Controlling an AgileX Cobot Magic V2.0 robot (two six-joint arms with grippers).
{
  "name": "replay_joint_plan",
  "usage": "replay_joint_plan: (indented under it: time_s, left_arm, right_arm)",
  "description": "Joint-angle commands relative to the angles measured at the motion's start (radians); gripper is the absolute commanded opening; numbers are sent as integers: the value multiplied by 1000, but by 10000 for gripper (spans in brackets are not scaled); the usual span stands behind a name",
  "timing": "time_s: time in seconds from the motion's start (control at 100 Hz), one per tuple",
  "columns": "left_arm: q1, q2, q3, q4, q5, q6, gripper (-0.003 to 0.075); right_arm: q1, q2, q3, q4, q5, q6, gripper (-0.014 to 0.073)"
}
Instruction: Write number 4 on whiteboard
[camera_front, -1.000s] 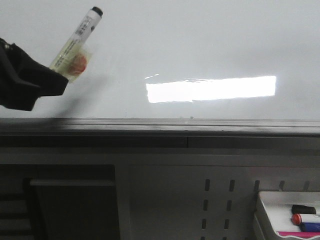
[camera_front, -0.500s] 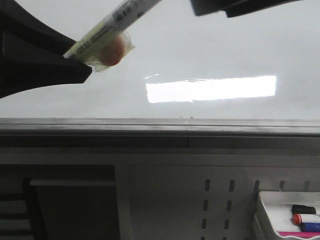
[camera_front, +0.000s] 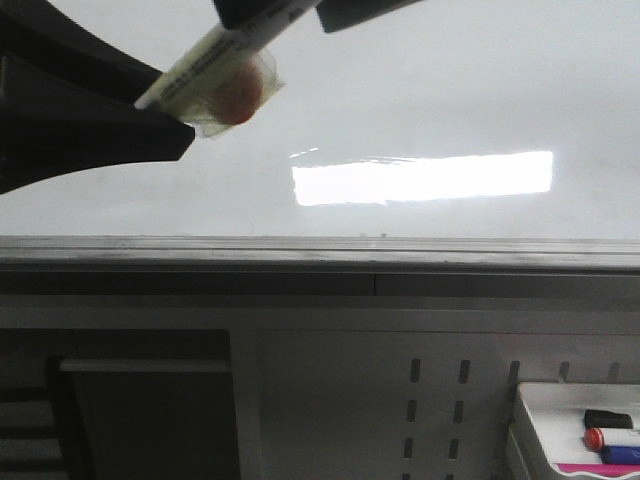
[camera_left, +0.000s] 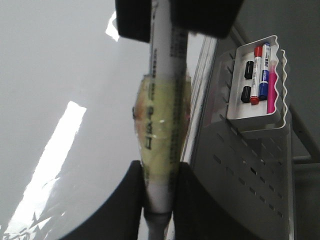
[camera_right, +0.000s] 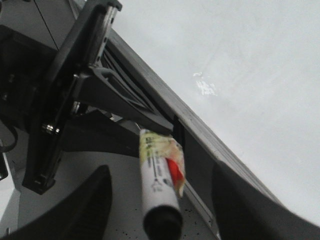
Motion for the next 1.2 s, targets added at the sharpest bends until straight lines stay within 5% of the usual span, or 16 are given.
replay_joint_plan:
  time_s: [0.0, 0.09, 0.31, 0.45, 0.69, 0.98, 1.19]
  left_arm:
    - [-6, -14, -23, -33, -61, -7, -20]
    - [-6, -14, -23, -33, -61, -7, -20]
    - [-6, -14, -23, -33, -61, -7, -20]
    - [-6, -14, -23, -33, -61, -11, 47]
    - [-4, -31, -23, -123, -10, -16, 393]
    - [-4, -159, -23, -540, 288, -16, 400]
    - [-4, -194, -23, -560, 298, -16, 400]
  right_arm:
    - [14, 6, -50, -4, -70, -11, 381]
    - [14, 23, -54, -4, -70, -11, 304]
    - [14, 25, -54, -6, -45, -11, -73]
    - [14, 25, -54, -49, -33, -11, -71]
    - [9, 25, -54, -31, -30, -11, -71]
    - [-112, 62, -127, -27, -39, -6, -70]
    - [-218, 175, -257, -31, -41, -6, -70]
